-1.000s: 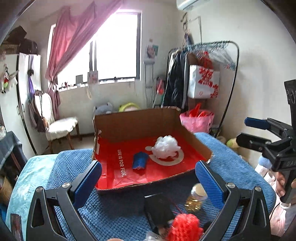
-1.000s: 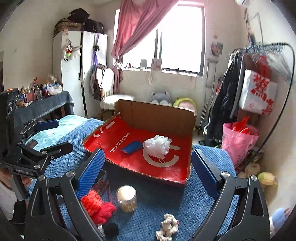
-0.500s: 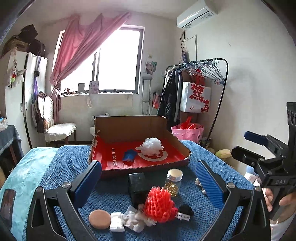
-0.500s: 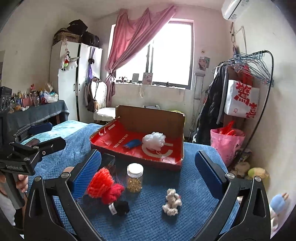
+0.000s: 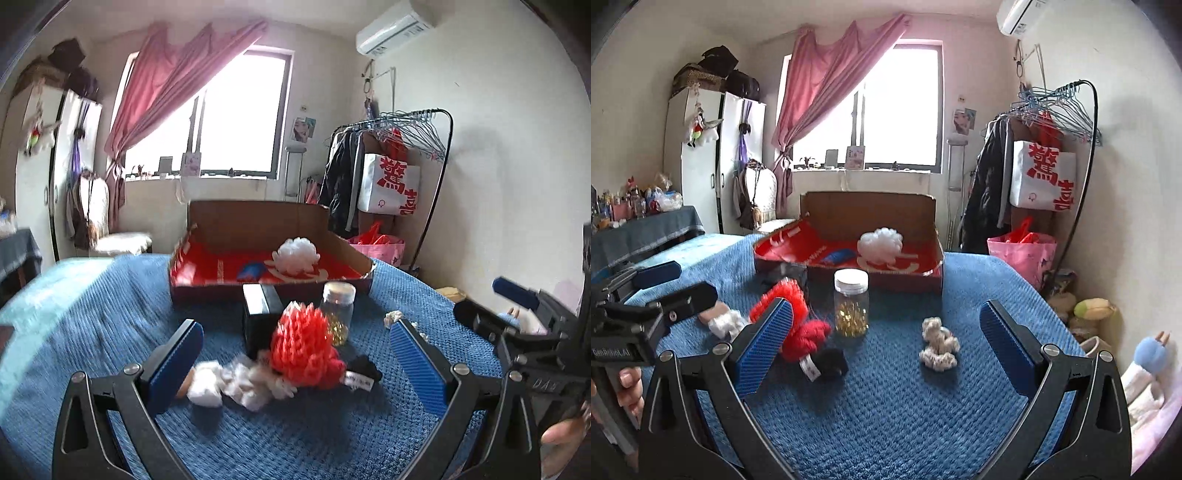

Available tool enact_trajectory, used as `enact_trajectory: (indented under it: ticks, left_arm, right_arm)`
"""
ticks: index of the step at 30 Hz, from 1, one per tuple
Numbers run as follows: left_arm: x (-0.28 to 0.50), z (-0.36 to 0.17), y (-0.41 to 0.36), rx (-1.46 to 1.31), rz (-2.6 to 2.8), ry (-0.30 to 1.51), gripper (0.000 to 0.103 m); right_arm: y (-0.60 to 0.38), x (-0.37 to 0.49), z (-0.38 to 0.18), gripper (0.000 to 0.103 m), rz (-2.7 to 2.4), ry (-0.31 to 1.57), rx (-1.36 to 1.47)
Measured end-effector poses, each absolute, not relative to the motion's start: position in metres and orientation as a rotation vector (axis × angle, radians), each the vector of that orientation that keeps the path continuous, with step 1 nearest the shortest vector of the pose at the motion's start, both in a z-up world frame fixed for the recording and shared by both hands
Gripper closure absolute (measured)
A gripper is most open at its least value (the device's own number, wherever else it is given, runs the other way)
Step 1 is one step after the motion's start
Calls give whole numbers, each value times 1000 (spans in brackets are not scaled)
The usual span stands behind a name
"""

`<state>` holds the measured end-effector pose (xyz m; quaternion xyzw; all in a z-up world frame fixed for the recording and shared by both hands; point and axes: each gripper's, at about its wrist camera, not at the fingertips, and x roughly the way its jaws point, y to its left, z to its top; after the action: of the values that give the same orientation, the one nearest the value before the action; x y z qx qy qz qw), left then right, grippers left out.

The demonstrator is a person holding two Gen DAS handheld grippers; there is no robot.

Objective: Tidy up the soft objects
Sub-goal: 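Withdraw both tools from the box back toward the remaining items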

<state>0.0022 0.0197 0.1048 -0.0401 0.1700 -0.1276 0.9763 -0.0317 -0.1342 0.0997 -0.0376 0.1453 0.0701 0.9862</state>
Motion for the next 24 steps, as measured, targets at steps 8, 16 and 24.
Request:
enact_trajectory:
  ticks: [8, 16, 24]
  left_arm:
    - [9, 68, 24, -79, -171, 375, 0]
    - [15, 44, 20, -75, -156, 459, 0]
    - [22, 33, 17, -63, -128, 525, 0]
  right_arm:
    - [-127, -25, 59, 0, 105, 337, -79]
    - [-136, -12, 35, 0, 92, 433, -40]
    - [-140, -5, 24, 0, 91, 490, -12]
